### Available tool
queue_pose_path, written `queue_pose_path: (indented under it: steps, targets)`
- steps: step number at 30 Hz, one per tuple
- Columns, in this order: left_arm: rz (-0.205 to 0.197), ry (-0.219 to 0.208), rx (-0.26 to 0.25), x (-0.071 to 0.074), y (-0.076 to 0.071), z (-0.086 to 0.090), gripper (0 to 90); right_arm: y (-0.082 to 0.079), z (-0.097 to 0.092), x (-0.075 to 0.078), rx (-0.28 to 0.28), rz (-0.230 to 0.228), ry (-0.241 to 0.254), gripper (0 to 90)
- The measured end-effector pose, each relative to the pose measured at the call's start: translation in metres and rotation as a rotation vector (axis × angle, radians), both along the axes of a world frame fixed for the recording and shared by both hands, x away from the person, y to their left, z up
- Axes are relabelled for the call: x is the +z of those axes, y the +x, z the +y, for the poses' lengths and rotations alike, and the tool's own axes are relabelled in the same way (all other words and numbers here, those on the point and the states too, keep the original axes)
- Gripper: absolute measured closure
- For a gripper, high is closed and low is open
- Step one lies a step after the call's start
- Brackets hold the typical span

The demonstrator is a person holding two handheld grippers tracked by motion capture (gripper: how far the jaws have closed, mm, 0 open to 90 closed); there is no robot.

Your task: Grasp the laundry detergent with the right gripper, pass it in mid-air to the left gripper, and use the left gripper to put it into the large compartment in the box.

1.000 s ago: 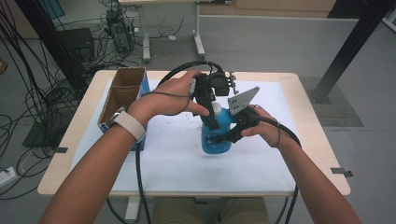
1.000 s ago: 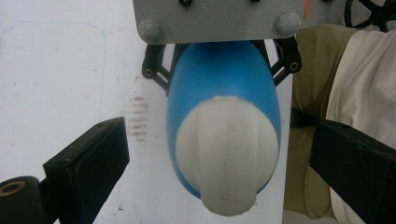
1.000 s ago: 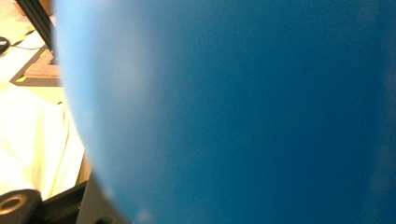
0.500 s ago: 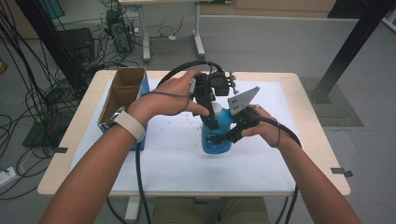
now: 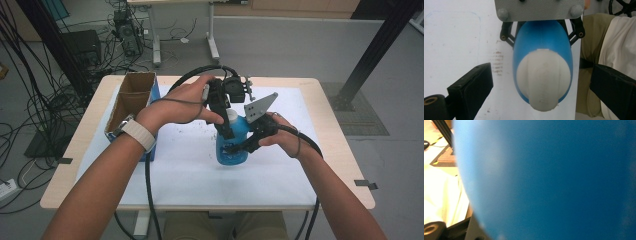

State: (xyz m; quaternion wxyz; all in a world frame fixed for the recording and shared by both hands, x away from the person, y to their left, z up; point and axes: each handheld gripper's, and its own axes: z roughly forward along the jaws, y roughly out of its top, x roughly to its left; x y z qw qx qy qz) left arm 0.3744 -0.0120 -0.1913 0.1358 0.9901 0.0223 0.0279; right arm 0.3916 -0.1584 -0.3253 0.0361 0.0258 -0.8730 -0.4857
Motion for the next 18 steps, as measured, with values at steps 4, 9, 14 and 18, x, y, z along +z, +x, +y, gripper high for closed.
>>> queue_pose_path:
  steps: [4, 9, 14, 18]
  targets:
    - [0.0, -0.001, 0.002, -0.0001, 0.0002, 0.0004, 5.4, 0.0003, 0.0001, 0.0004, 0.001, -0.001, -0.001, 43.5]
    - [0.001, -0.002, 0.004, 0.0, 0.0002, 0.001, 5.3, 0.0006, -0.0002, 0.0002, -0.002, -0.002, -0.003, 43.5]
    - [0.001, -0.004, 0.004, 0.0002, 0.0002, 0.0011, 5.3, 0.0005, 0.0004, 0.0, 0.001, 0.0, -0.003, 43.5]
    - [0.001, -0.002, 0.003, 0.0001, 0.0002, 0.0009, 5.4, 0.0007, 0.0003, 0.0002, -0.001, 0.002, -0.002, 43.6]
